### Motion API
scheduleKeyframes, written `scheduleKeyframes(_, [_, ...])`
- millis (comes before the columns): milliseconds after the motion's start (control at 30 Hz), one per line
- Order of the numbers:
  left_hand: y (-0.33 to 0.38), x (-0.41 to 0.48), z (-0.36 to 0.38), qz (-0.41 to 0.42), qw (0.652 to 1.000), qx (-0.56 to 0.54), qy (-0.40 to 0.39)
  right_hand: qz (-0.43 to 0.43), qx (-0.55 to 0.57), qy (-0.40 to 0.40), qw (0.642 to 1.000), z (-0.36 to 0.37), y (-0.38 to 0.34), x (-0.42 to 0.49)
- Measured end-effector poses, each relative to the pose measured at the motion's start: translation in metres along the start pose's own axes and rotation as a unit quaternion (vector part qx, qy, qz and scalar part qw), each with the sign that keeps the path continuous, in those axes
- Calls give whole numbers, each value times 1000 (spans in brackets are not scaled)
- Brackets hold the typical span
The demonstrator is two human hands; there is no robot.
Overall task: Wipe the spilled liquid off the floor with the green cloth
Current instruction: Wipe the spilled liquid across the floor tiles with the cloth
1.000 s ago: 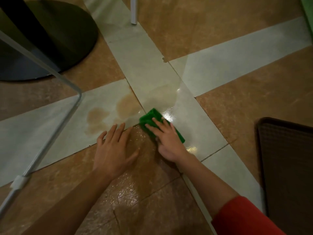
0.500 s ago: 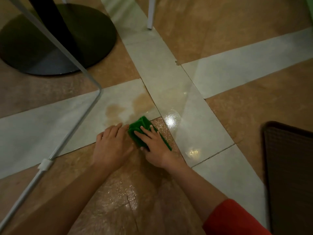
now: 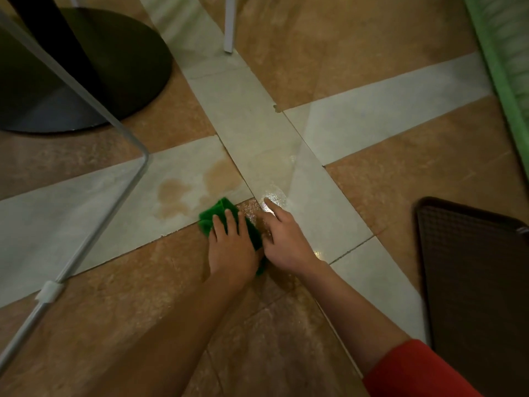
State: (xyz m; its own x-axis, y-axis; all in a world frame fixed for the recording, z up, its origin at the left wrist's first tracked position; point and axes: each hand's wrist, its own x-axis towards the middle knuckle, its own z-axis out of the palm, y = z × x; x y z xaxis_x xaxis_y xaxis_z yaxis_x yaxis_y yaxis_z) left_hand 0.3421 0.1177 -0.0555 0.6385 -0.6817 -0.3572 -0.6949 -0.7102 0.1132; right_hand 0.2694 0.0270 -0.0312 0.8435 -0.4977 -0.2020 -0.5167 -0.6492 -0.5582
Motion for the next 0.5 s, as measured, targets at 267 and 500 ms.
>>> scheduleKeyframes(267, [-44, -12, 9, 16, 1000, 3, 26, -10, -38, -15, 999, 7, -6, -3])
scheduleKeyframes(500, [-114, -28, -2, -104, 991, -61, 49, -35, -41, -15, 998, 12, -14, 0])
